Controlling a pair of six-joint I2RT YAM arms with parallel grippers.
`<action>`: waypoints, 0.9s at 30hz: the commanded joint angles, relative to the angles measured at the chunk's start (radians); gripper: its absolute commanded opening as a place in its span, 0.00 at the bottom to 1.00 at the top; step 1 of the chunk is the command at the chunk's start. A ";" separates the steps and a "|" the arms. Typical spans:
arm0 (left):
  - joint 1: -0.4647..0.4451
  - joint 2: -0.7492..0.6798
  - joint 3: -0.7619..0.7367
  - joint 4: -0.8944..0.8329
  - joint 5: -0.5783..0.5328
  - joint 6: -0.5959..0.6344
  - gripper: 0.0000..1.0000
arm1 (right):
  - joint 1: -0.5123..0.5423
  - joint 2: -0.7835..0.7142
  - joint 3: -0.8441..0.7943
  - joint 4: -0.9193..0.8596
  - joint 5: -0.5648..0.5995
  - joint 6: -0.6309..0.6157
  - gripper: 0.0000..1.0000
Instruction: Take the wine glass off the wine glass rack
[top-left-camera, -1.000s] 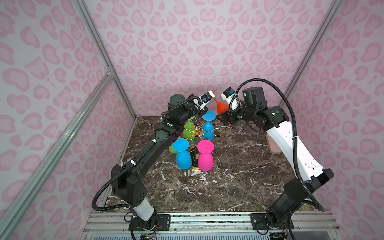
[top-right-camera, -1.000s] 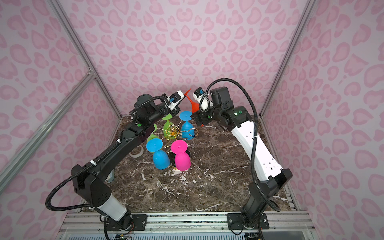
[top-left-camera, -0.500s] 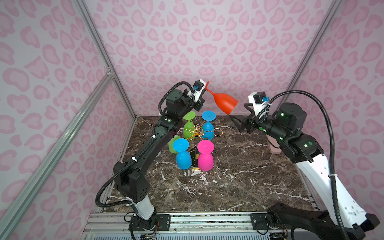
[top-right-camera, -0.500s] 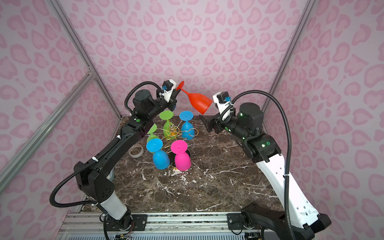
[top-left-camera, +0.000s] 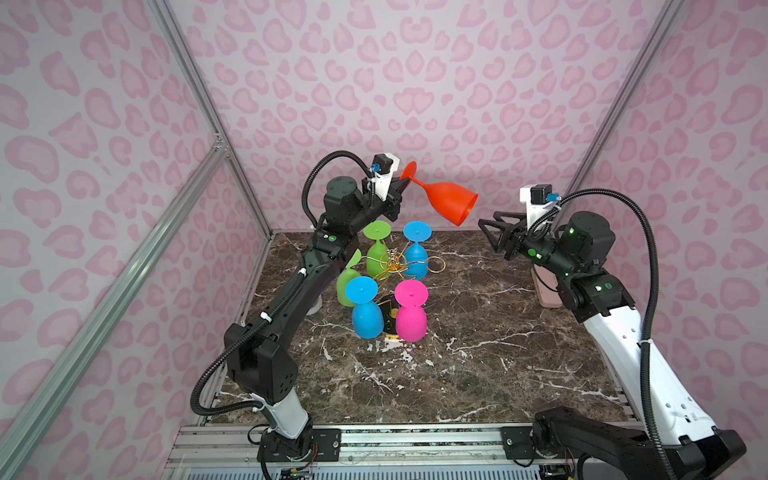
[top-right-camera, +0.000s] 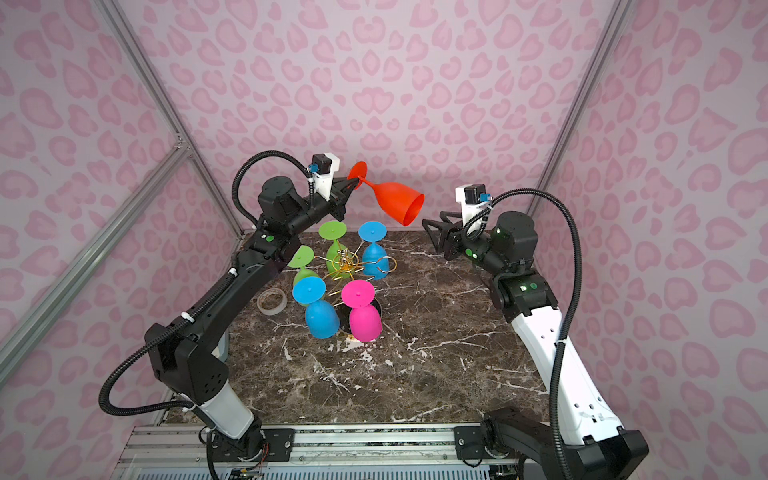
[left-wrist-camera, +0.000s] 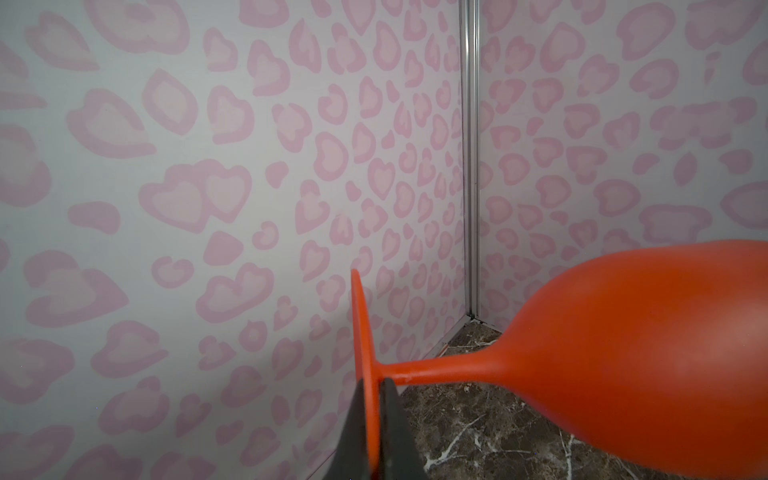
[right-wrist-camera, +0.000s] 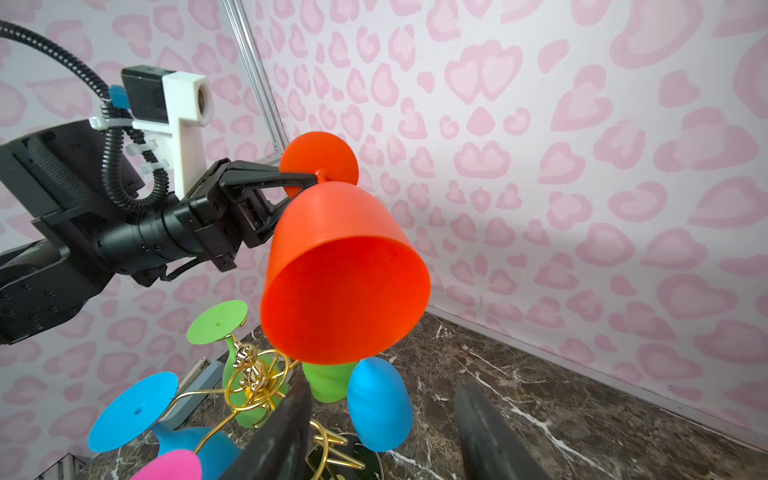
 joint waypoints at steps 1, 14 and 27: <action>0.001 -0.015 -0.003 0.027 0.037 -0.026 0.04 | -0.004 0.027 0.013 0.087 -0.077 0.031 0.55; 0.004 -0.028 -0.010 0.047 0.111 -0.087 0.03 | 0.015 0.185 0.136 0.156 -0.092 0.090 0.48; 0.007 -0.041 -0.020 0.058 0.133 -0.116 0.13 | 0.042 0.249 0.258 0.031 -0.016 0.049 0.00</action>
